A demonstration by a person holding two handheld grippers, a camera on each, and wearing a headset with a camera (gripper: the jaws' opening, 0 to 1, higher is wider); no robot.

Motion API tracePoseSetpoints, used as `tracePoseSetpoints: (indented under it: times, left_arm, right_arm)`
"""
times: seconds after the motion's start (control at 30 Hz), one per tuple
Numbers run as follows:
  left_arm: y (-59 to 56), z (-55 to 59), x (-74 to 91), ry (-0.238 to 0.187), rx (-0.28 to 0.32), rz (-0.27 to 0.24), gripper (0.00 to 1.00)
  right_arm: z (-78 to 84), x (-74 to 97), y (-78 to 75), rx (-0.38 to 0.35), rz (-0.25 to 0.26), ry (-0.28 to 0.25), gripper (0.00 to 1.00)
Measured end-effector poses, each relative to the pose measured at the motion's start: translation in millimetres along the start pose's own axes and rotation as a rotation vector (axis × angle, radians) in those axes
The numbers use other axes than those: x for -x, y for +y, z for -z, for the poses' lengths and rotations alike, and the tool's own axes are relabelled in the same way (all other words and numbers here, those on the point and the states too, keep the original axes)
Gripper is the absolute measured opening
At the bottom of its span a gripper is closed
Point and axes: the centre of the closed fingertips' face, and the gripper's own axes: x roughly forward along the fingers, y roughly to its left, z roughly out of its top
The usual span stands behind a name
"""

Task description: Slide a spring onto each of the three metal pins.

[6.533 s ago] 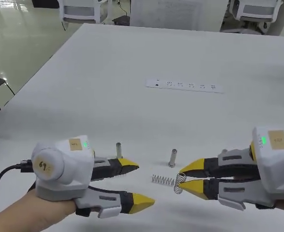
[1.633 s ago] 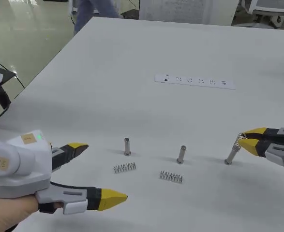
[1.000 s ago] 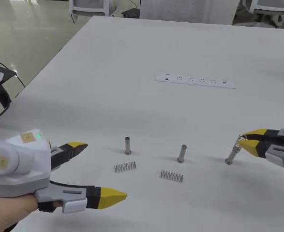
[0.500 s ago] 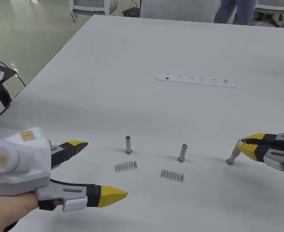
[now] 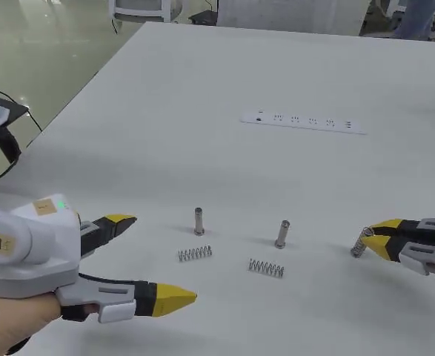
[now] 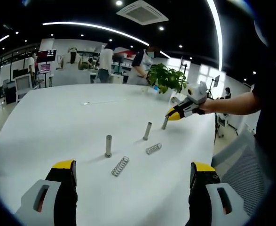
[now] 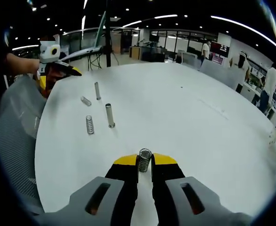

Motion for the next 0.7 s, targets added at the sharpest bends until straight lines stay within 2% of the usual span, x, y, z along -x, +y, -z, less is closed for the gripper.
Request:
tracePoseSetpoints:
  times: [0.2,0.23,0.7]
  left_arm:
    - [0.5,-1.4,-0.2,-0.003,-0.001,0.0,0.98]
    - [0.7,-1.7,-0.3,-0.003,-0.001,0.0,0.98]
    - [0.2,-3.3,0.4,-0.002,-0.007,0.005,0.98]
  right_arm:
    - [5.8,-2.6,0.0,-0.009,0.001,0.009,0.08]
    - [4.3,-2.5,-0.3,-0.012,0.002,-0.003,0.08]
    - [4.1,-2.2,-0.4,-0.04,-0.005,0.001,0.08]
